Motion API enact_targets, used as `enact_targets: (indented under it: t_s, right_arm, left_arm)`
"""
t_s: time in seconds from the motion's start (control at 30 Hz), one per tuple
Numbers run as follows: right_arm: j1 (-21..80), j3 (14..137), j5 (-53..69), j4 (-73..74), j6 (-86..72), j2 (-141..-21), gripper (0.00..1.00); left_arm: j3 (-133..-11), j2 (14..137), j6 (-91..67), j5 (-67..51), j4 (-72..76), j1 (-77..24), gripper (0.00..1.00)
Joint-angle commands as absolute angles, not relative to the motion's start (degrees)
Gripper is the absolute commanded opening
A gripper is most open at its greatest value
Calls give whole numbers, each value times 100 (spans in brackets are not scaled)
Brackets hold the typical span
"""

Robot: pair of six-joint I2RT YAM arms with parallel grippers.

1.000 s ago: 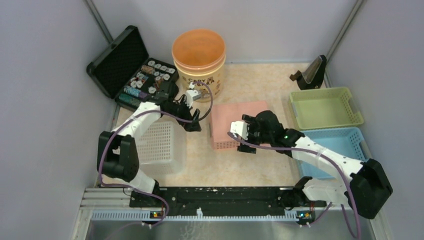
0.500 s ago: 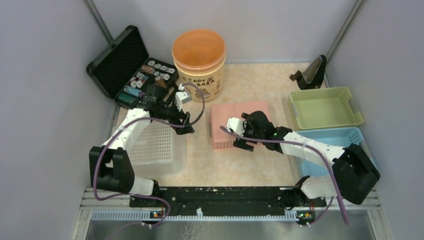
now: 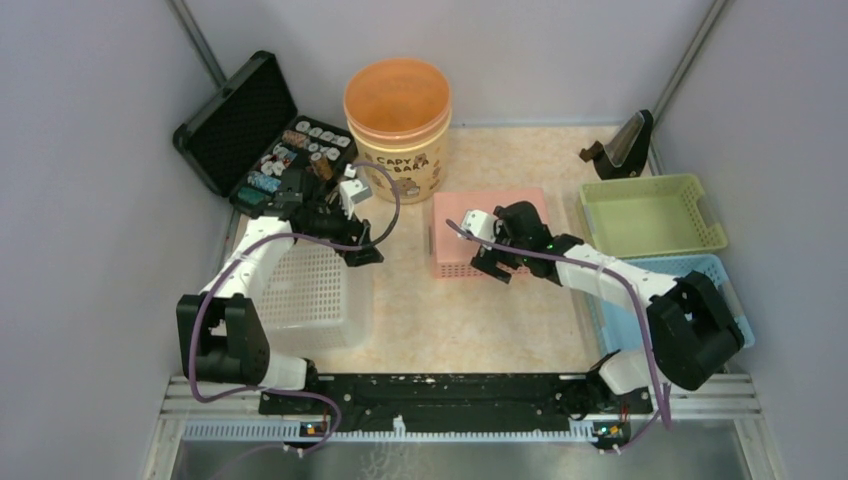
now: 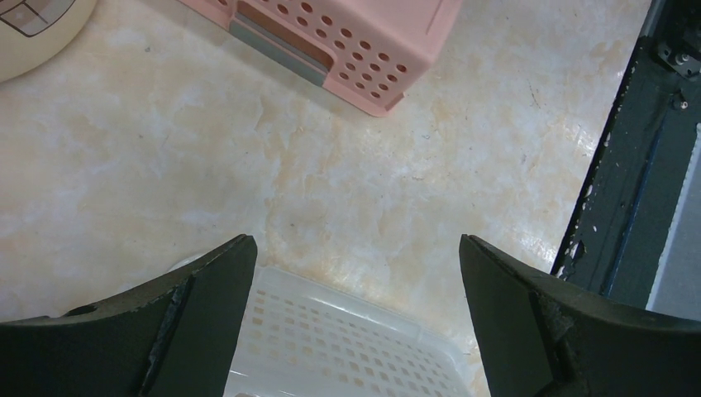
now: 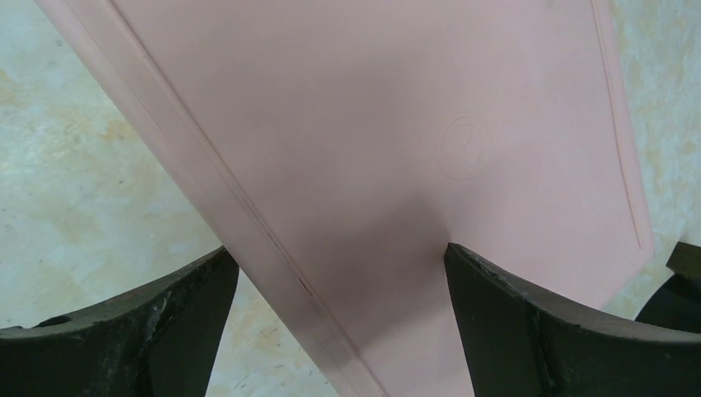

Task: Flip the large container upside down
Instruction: Move the container to the center of the board.

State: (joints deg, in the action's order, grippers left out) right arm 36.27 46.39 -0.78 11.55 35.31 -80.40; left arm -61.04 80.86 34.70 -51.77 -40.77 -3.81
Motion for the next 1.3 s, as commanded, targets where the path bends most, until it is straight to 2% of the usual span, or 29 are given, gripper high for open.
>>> enact_targets:
  t_s: [0.0,0.33,0.53,0.87,1.27]
  right_arm:
    - [3313,4995,-144,1294,3385,-8282,93]
    - [2772,5203,-176,1270,3445,-8565,92]
    - [2355,5476,85,990,4012,-9004,94]
    - [1849,6764,943,1127,5015,-10058,95]
    - [1580,8725,528,1387,5524,-11616,95]
  left_arm:
    - [-6022,7913,3569,-5446,-4074,-319,99]
    - [-6003,7910,3577,-5532,-4051,-251,99]
    - [-6003,7884,3584,-5585,-4069,-190,99]
    - [-5994,7896,3604,-5703,-4087,-71,99]
    - [-5994,7888,3664,-5784,-4117,-36,99]
